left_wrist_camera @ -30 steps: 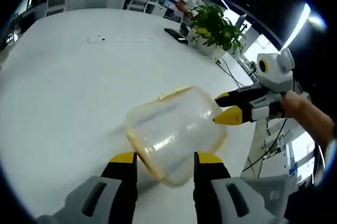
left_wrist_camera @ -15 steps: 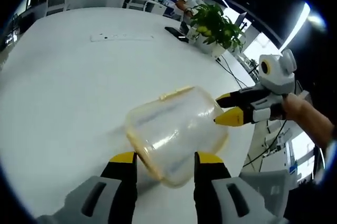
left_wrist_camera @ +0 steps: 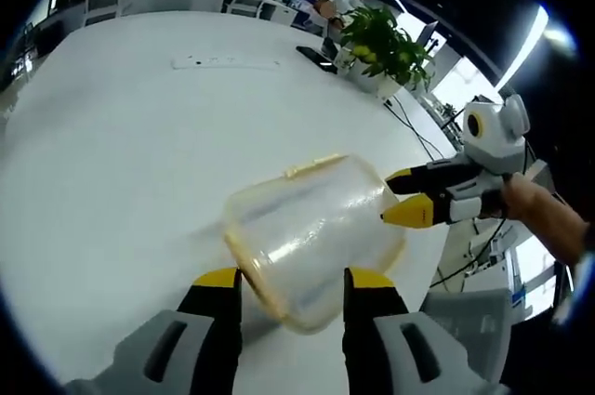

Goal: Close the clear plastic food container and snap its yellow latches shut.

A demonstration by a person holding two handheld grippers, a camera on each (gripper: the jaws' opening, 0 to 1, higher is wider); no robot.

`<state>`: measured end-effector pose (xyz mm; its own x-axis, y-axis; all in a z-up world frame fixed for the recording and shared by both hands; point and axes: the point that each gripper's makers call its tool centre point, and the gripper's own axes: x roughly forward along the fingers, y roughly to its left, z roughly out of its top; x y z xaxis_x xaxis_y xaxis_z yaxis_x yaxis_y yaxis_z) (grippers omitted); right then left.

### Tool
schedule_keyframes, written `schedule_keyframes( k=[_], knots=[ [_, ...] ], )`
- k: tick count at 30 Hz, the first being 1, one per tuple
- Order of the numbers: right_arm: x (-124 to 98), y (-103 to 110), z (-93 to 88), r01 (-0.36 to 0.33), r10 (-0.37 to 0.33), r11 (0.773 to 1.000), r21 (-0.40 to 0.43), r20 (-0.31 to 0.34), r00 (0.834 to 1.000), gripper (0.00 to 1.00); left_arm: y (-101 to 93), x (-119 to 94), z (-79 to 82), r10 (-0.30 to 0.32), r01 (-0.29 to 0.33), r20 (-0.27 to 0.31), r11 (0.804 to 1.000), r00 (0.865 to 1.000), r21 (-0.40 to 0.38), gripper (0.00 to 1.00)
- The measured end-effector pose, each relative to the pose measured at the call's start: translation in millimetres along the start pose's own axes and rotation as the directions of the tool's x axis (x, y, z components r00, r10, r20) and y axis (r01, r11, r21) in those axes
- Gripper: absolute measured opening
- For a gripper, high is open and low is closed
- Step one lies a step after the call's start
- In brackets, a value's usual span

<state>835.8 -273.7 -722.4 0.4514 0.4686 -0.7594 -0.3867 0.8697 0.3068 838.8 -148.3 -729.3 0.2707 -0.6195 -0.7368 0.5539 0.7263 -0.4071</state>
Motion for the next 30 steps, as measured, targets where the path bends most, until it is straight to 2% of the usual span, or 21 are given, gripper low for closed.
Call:
schedule_keyframes(
  k=[12,30],
  knots=[
    [5,21,-5.9,-0.005,0.005,1.0,-0.003,0.01,1.0,0.34,10.9,-12,-12.4,0.011,-0.011,-0.011,1.0,1.0,-0.009,0.36],
    [10,49,-15.6,-0.024,0.024,1.0,-0.016,-0.01,1.0,0.33,20.7,-32,-32.2,0.035,-0.035,-0.027,0.999,0.999,-0.014,0.37]
  ],
)
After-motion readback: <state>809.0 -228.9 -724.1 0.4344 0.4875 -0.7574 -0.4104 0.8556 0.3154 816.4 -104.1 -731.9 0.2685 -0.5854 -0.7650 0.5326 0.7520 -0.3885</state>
